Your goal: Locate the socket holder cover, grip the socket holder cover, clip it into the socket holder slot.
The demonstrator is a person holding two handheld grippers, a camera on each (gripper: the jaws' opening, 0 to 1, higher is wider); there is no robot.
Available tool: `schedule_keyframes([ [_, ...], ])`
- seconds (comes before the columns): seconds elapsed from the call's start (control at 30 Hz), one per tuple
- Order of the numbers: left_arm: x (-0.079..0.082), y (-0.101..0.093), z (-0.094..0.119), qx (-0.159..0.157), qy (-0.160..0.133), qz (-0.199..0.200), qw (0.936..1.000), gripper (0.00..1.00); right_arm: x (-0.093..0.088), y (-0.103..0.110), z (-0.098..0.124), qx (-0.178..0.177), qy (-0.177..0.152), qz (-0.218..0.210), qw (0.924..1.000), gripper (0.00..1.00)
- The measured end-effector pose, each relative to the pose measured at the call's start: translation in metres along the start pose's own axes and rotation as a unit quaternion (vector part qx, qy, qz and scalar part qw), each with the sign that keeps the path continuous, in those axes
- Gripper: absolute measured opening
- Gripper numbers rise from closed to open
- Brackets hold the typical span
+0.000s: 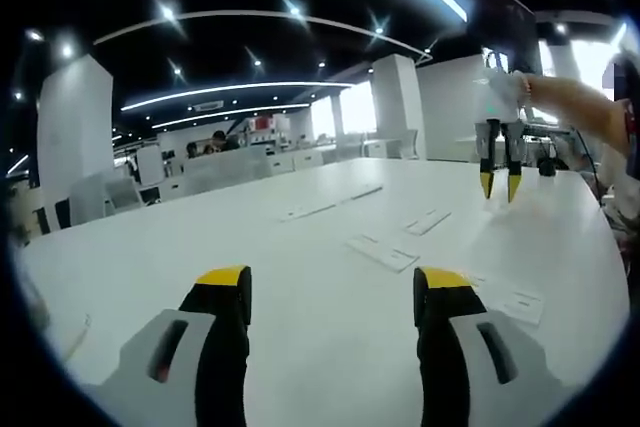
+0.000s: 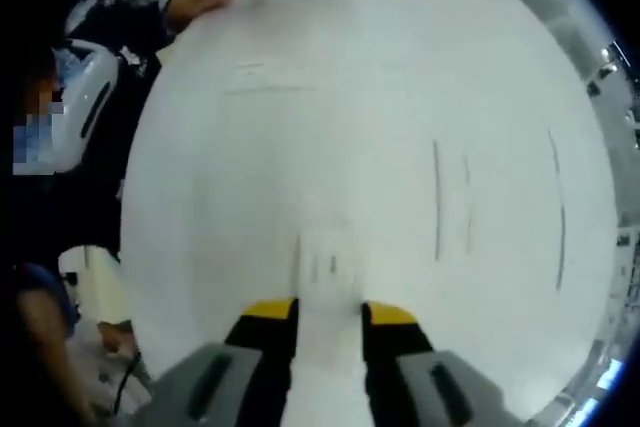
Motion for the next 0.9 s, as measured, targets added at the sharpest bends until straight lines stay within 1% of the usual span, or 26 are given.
schedule_keyframes([
  [0.17, 0.001, 0.001, 0.001, 0.001, -0.004, 0.004, 1.0000, 0.65, 0.000, -0.014, 0.001, 0.002, -0.001, -0.010, 1.0000, 0.27],
  [0.27, 0.000, 0.002, 0.002, 0.002, -0.006, 0.007, 1.0000, 0.65, 0.001, -0.020, 0.000, 0.001, 0.004, -0.011, 0.9999, 0.27],
  [0.57, -0.001, 0.003, 0.002, 0.000, -0.004, 0.009, 1.0000, 0.65, 0.006, -0.038, 0.000, -0.002, 0.004, -0.018, 0.9998, 0.27],
  [0.7, -0.002, 0.003, 0.002, 0.000, -0.006, 0.011, 0.9999, 0.65, 0.006, -0.041, 0.000, -0.002, 0.004, -0.020, 0.9998, 0.27],
  [0.83, -0.002, 0.003, 0.003, 0.000, -0.006, 0.011, 0.9999, 0.65, 0.002, -0.047, 0.000, -0.005, 0.015, -0.023, 0.9996, 0.27],
  [0.9, -0.001, 0.002, 0.003, 0.000, -0.006, 0.012, 0.9999, 0.65, 0.002, -0.051, -0.001, -0.004, 0.012, -0.029, 0.9995, 0.27],
])
Point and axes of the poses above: the point that each gripper's makers call its tool centre point, and the gripper's own axes: z roughly backward along the fingers, y roughly to its left, x roughly out of its top, the point moved 10 cm from there along z, roughly backward along the fingers, and after that the axes turned 14 degrees about y, right-handed, at the moved point
